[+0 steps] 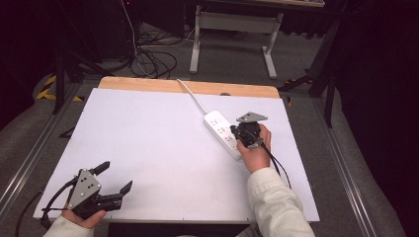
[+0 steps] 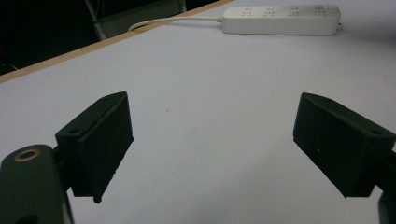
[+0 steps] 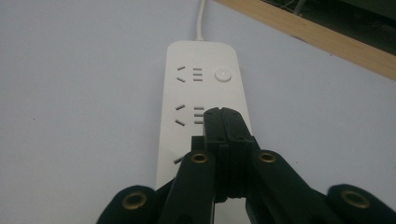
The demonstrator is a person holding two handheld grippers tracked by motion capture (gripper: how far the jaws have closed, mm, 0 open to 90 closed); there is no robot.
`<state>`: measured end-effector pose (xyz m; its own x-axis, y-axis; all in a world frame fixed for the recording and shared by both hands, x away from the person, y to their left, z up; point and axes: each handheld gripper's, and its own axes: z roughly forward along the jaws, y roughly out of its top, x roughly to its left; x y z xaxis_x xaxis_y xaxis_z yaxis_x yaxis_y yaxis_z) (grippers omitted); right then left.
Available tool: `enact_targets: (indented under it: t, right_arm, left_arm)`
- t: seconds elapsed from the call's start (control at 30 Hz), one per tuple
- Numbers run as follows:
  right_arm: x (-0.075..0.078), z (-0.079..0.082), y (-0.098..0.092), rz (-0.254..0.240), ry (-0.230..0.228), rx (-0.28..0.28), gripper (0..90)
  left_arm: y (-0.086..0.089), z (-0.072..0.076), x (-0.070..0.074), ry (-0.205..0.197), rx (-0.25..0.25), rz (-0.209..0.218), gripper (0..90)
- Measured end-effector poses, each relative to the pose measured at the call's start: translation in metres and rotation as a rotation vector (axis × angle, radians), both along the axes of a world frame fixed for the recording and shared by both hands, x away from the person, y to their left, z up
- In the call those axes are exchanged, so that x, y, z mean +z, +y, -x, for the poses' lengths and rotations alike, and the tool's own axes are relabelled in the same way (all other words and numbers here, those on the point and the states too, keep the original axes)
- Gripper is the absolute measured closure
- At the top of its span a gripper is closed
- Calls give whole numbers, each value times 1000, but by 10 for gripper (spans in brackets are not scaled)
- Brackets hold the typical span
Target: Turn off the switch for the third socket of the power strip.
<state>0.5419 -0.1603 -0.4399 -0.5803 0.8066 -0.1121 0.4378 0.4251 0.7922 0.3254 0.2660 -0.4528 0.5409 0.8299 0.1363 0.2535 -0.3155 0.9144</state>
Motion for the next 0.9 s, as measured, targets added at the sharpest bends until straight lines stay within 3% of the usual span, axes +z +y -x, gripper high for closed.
enact_targets:
  t: [0.63,0.73,0.8,0.9]
  right_arm:
    - [22,12,-9,-41,-37,11,900]
    - [27,15,-11,-58,-58,28,729]
    - [29,16,-13,-74,-56,40,569]
    - [34,21,-17,-102,-65,43,458]
  left_arm:
    - [0,0,0,2,1,1,126]
    - [0,0,0,2,0,2,126]
    - [0,0,0,3,0,3,126]
    - [0,0,0,2,0,2,126]
